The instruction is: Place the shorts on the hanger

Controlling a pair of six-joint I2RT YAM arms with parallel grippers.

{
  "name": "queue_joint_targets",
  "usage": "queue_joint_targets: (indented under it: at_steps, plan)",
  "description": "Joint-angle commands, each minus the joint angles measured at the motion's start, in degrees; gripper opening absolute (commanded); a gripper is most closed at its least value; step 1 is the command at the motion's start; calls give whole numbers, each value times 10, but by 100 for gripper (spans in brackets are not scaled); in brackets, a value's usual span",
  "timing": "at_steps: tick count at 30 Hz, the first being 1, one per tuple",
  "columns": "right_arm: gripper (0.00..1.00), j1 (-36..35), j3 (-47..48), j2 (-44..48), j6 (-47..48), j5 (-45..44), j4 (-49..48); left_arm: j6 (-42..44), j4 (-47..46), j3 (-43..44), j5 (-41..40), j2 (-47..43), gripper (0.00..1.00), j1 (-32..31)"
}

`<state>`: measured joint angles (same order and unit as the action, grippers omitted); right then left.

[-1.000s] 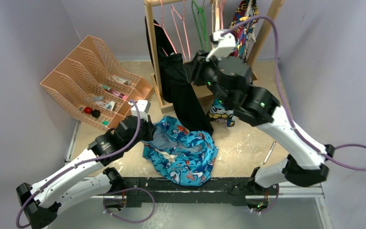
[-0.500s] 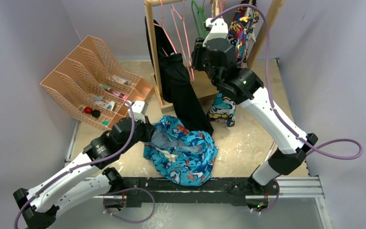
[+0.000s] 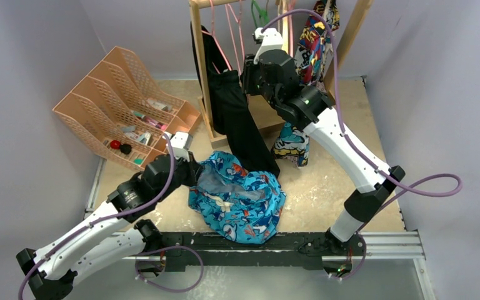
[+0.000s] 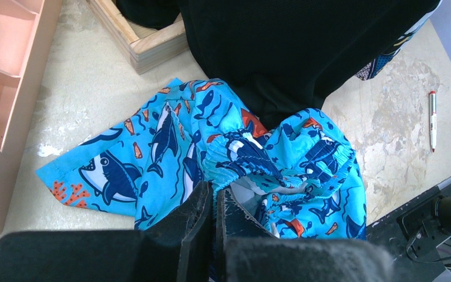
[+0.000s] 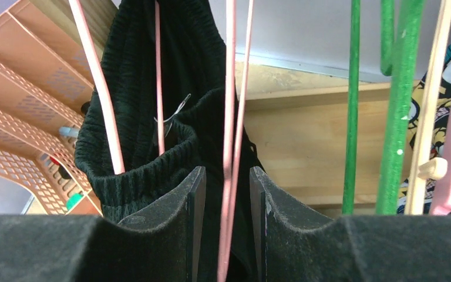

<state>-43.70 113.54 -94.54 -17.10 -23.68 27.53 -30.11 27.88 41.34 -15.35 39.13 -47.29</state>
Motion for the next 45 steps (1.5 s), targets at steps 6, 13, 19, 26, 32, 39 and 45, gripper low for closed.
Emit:
queue_joint_targets:
  at_steps: [6, 13, 19, 26, 32, 39, 45]
  plan:
    - [38, 2, 45, 11, -3, 23, -34, 17, -27, 2, 0, -10, 0, 2]
    - [38, 2, 26, -5, 1, 9, -28, 17, -26, 1, -1, -15, 0, 2]
    - [32, 3, 23, -14, 6, -2, -25, 16, -25, 1, -3, -20, 0, 2]
    - [0, 3, 25, -6, 33, -10, -66, 17, -26, 1, -3, -17, 0, 2]
    - [0, 3, -20, 23, 79, -29, -154, 17, -27, 1, -1, -14, 0, 2]
    - [0, 3, -56, 48, 98, -24, -195, 15, -25, 1, -9, -19, 0, 2]
    - [0, 3, -109, 100, 97, -9, -194, 14, -24, 1, -26, -21, 0, 2]
